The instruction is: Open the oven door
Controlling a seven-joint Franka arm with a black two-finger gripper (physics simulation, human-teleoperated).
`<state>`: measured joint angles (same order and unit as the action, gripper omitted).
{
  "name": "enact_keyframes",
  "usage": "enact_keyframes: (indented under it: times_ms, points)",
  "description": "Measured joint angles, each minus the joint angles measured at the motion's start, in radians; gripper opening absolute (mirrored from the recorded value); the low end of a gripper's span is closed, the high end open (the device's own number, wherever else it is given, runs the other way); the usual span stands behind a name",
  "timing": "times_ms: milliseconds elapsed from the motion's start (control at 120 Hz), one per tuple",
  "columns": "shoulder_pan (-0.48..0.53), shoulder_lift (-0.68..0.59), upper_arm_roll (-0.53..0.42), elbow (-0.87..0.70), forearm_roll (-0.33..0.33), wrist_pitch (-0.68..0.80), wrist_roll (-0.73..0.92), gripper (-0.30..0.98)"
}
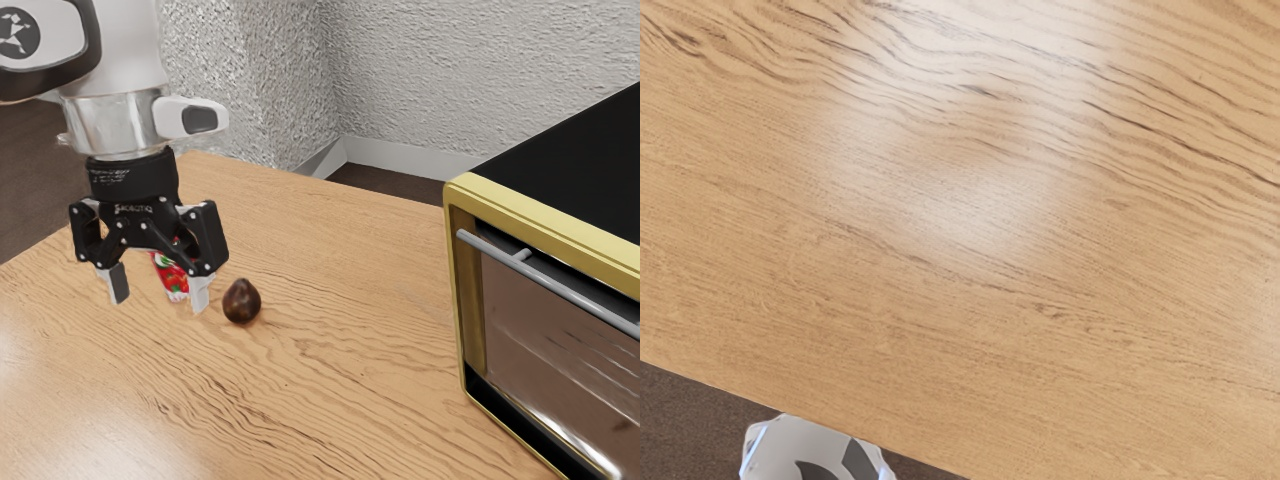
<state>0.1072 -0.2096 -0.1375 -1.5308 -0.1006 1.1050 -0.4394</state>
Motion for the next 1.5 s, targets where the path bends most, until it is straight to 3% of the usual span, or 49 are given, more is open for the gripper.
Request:
enact_keyframes:
  times_ms: [167,267,375,467,592,783,1108,1300,1500]
  points:
    - [0.0,-0.058,0.009,-0.001,0.01,0.099,-0.113,0.69]
    - [-0.011,-0.206,0.01,-0.026,0.034,0.11,-0.169,0.69]
    - [-0.039,-0.582,0.084,-0.363,0.056,0.181,-0.22,0.69]
    - [-0.111,-0.689,0.177,-0.53,0.036,0.3,-0.278,0.68]
    - [-0.257,-0.673,0.195,-0.6,0.007,0.51,-0.43,0.68]
    - [-0.294,-0.633,0.134,-0.636,0.008,0.727,-0.697,0.69]
    - [-0.371,-0.591,0.134,-0.633,0.068,0.871,-0.997,0.68]
    - [-0.432,-0.495,0.148,-0.628,0.107,0.961,-1.117,0.68]
    - [-0.425,-0.451,0.143,-0.628,0.133,1.027,-1.207,0.68]
